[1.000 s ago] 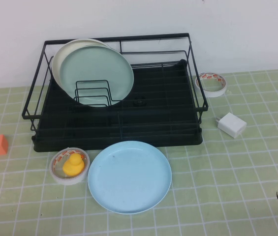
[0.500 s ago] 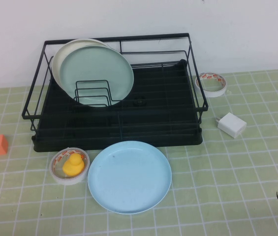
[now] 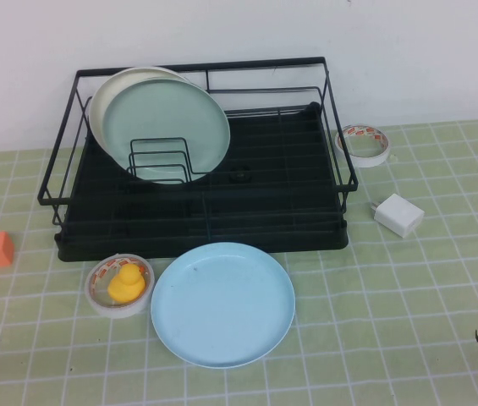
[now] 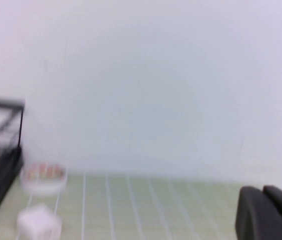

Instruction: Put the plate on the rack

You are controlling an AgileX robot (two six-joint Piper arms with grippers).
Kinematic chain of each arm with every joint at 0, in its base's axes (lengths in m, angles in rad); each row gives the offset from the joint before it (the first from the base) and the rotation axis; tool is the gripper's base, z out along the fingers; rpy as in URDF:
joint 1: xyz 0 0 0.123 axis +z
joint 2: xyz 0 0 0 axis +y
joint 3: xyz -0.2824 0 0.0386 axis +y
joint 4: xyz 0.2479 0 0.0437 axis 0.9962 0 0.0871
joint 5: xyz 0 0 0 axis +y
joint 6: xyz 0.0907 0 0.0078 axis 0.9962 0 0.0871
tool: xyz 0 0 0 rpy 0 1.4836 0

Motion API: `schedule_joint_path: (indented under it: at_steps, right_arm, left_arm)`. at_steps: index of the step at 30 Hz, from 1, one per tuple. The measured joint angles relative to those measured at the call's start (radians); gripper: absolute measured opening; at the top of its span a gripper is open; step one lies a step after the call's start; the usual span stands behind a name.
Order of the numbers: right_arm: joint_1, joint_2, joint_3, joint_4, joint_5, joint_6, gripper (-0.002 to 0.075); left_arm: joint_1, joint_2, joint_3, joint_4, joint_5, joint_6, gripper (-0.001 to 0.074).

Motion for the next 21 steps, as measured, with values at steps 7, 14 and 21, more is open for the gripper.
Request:
schedule_joint_path:
  at_steps: [7,14,21]
  right_arm:
    - [0.000,0.000,0.000,0.003,-0.209,0.006,-0.0002]
    - [0.000,0.000,0.000,0.034,-0.241,-0.005,-0.0002]
    - [0.000,0.000,0.000,0.038,-0.235,-0.022,-0.0002]
  left_arm:
    - [0.000,-0.002,0.000,-0.004,-0.269,-0.006,-0.0003]
    - [0.000,-0.003,0.000,-0.006,-0.316,-0.066,-0.0003]
    - [0.000,-0.003,0.000,-0.030,-0.335,-0.077,-0.0003]
